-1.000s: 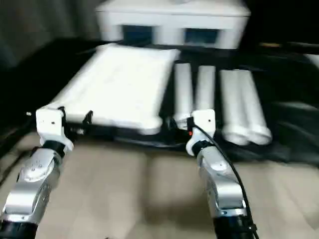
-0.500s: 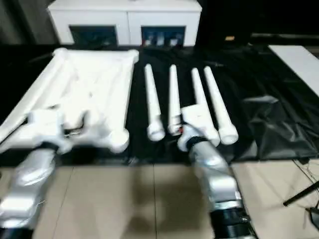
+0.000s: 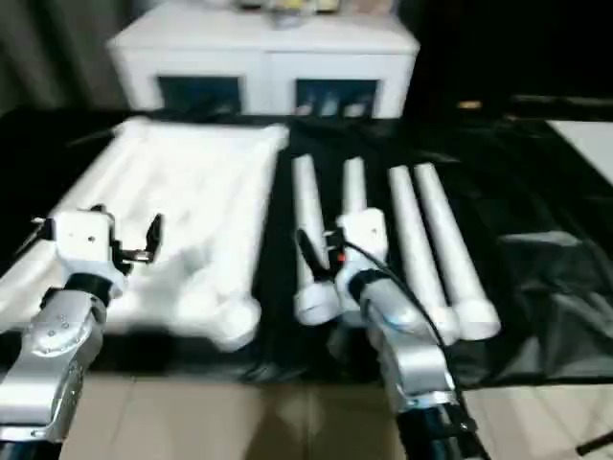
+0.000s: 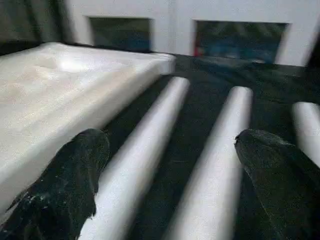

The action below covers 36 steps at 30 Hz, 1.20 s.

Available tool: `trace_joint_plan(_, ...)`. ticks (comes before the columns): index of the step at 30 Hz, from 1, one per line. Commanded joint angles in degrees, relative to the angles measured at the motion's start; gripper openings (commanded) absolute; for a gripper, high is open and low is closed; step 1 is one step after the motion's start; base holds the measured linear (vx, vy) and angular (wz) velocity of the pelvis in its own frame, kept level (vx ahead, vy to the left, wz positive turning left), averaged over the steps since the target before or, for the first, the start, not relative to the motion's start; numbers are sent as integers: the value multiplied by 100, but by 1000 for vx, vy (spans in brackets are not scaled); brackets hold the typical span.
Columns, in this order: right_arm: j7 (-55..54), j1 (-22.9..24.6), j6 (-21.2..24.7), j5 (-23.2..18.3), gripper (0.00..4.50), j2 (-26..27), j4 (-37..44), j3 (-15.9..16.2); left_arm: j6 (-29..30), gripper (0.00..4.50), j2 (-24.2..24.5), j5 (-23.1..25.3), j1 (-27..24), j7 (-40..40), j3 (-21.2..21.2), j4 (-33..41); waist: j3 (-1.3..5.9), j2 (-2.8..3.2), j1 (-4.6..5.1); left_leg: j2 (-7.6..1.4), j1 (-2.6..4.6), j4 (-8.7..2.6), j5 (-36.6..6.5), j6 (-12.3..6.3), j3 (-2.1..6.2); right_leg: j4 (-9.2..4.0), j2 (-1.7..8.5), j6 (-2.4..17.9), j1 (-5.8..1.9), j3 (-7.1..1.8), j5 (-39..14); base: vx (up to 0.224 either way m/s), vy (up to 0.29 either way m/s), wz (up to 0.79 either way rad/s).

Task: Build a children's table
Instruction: Move to table

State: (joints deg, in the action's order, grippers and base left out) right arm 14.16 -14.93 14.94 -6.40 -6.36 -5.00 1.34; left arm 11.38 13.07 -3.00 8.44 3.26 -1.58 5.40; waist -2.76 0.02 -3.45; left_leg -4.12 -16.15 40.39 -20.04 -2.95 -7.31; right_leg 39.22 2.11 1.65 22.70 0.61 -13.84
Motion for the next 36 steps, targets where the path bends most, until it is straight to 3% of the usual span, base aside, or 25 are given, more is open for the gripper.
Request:
trace_joint_plan(1,1,-70,-5,-27,450,87,72,37,39,445,113,-35,38,113,-54,38,268,-67,-224,-74,-506,296,56,-174,216,-1134,1127,793,-833,-1066,-4168,160,-81,4)
trace_joint_plan(2,7,-83,-3,-42,450,71,92,37,50,445,111,-35,52,185,-12,27,261,-23,-188,-115,-705,359,293,69,345,-1032,1004,903,-945,-938,-3877,146,-21,2)
trace_joint_plan(3,18,-91,13,-74,450,40,121,45,58,445,94,-8,75,223,10,3,248,99,-212,-225,-696,297,419,141,407,-1131,1015,1276,-901,-885,-3483,146,-21,2)
trace_joint_plan(4,19,-94,15,-79,450,34,124,46,60,445,91,-2,80,229,12,-3,232,151,-205,-290,-735,51,688,160,399,-1156,775,1422,-899,-610,-3193,150,27,4)
trace_joint_plan(5,39,-99,29,-101,450,11,141,46,61,445,76,0,99,249,21,-32,220,245,-225,-333,-706,-175,807,147,391,-1156,639,1366,-864,-468,-3091,156,89,3)
trace_joint_plan(6,214,-80,50,-145,450,-110,233,91,-25,445,34,-189,72,477,50,-69,208,588,-138,-732,-382,-943,548,100,531,-890,141,796,-611,50,-2188,156,89,3)
trace_joint_plan(7,214,-80,50,-145,450,-110,233,91,-25,445,34,-189,72,477,50,-69,208,588,-138,-732,-382,-943,548,100,531,-890,141,796,-611,50,-2188,184,148,0)
trace_joint_plan(8,437,-55,91,-191,450,-232,319,121,-122,445,72,-412,10,845,124,-59,330,783,129,-1203,94,-1095,-291,-154,1006,-64,27,525,-151,197,-1232,197,137,4)
trace_joint_plan(9,593,-47,131,-235,450,-315,378,130,-200,445,145,-503,-30,1102,196,-54,439,723,146,-1221,271,-873,926,-686,1118,124,120,192,116,159,-374,197,137,4)
trace_joint_plan(10,686,-49,132,-232,450,-373,414,125,-248,445,241,-567,-66,1339,262,-47,465,616,100,-1134,185,-590,4058,-1041,1045,64,249,-246,210,20,583,171,102,9)
trace_joint_plan(11,758,-56,154,-231,450,-439,448,107,-318,445,347,-707,-122,1662,308,-14,507,585,59,-1046,174,-438,5752,-991,1006,-48,334,-398,243,-56,1111,65,88,-4)
trace_joint_plan(12,833,-73,224,-257,450,-529,487,45,-225,445,538,-943,-187,2134,339,46,583,452,90,-680,201,-181,7587,-611,925,-291,466,-443,279,-204,2112,65,88,-4)
trace_joint_plan(13,851,-82,250,-265,450,-563,495,22,-163,445,611,-1011,-204,2303,339,68,567,357,78,-404,-14,-144,7084,-383,766,-363,482,-312,120,-258,2658,0,0,0)
trace_joint_plan(14,856,-89,255,-267,450,-574,492,15,-136,445,631,-1020,-201,2348,337,68,527,179,23,-100,-543,-278,5057,-167,488,-298,484,-53,-346,-301,3823,0,0,0)
trace_joint_plan(15,922,-100,310,-313,450,-614,512,7,-79,445,729,-1080,-212,2526,336,91,522,249,-45,-203,-644,-406,3133,-10,419,-367,642,174,-409,-330,4168,0,0,0)
trace_joint_plan(16,969,-109,351,-351,450,-640,525,2,-45,445,785,-1117,-214,2640,333,103,514,317,-1,-323,-633,-544,2056,177,425,-382,640,431,-481,-275,3726,0,0,0)
trace_joint_plan(17,1082,-95,413,-406,450,-708,591,24,65,445,910,-1192,-224,2819,313,133,485,348,15,-382,-621,-606,1770,279,439,-405,598,556,-475,-227,3346,0,0,0)
trace_joint_plan(19,1421,-35,511,-542,450,-895,779,134,223,445,1214,-1344,-241,3255,292,181,400,421,99,-502,-491,-737,773,429,439,-499,520,1031,-397,-139,1583,0,0,0)
trace_joint_plan(22,2035,82,619,-721,450,-1232,1075,364,395,445,1659,-1569,-276,3899,382,277,298,401,128,-637,-471,-852,-188,215,385,-592,572,1338,-358,-141,353,-21,-8,3)
trace_joint_plan(24,2317,133,674,-792,450,-1407,1195,451,478,445,1822,-1654,-253,4162,425,266,189,403,137,-707,-398,-952,-1319,367,274,-710,576,1298,-255,-166,-966,-66,-17,9)
trace_joint_plan(27,2746,200,842,-960,450,-1652,1423,496,552,445,2120,-1554,-204,4558,598,195,182,378,118,-744,-330,-1014,-1734,649,193,-797,620,943,-221,-228,-1943,-60,-8,9)
trace_joint_plan(30,3091,270,849,-988,450,-1959,1578,605,853,445,2475,-1601,-229,4939,742,234,199,371,115,-744,-378,-1029,-1477,645,192,-784,623,856,-245,-233,-1815,0,0,0)
trace_joint_plan(31,3242,296,865,-1018,450,-2099,1660,659,973,445,2620,-1638,-238,5115,791,256,205,420,121,-738,-384,-1026,-1385,640,187,-767,621,872,-248,-233,-1720,0,0,0)
trace_joint_plan(33,3423,325,911,-1053,450,-2255,1776,727,1006,429,2750,-1592,-237,5265,842,230,216,359,131,-735,-395,-1013,-1186,562,162,-778,617,949,-259,-242,-1525,0,0,0)
trace_joint_plan(36,3614,353,993,-1061,450,-2411,1921,807,984,406,2836,-1488,-223,5366,896,144,232,364,127,-743,-424,-999,-864,445,162,-756,623,1074,-288,-230,-1237,0,0,0)
